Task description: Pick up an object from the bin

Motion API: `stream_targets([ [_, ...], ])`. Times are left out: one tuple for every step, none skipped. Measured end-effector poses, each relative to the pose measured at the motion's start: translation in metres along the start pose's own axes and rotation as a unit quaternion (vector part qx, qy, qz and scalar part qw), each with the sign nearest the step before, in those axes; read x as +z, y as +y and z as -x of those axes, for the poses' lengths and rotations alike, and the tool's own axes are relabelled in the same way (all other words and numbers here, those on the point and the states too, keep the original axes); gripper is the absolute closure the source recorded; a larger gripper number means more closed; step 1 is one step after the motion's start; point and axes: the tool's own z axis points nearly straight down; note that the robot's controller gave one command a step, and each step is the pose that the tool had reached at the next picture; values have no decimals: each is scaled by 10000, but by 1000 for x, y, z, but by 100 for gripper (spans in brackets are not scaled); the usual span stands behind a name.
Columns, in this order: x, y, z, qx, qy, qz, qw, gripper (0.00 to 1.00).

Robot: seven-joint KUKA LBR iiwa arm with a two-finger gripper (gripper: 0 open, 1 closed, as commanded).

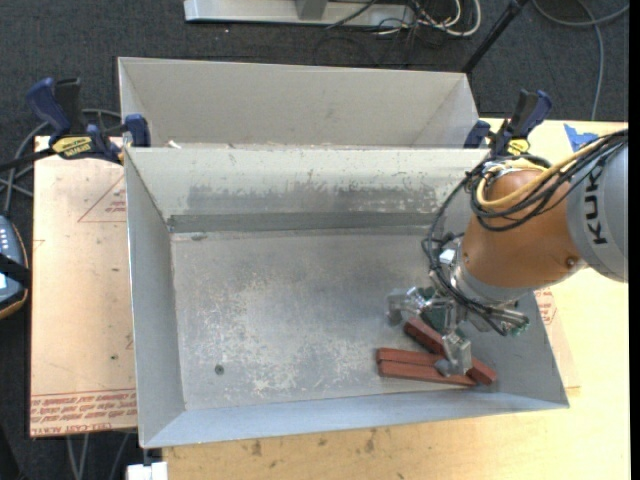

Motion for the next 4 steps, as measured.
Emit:
stream_targets([
  [8, 35, -7, -2251, 9, 2, 9743, 0],
  [5, 33, -5, -2239, -30, -37, 9746, 100],
  [2, 16, -19, -2647, -35, -21, 9643, 100],
  [-43, -21, 29, -4077, -4, -6, 9131, 100],
])
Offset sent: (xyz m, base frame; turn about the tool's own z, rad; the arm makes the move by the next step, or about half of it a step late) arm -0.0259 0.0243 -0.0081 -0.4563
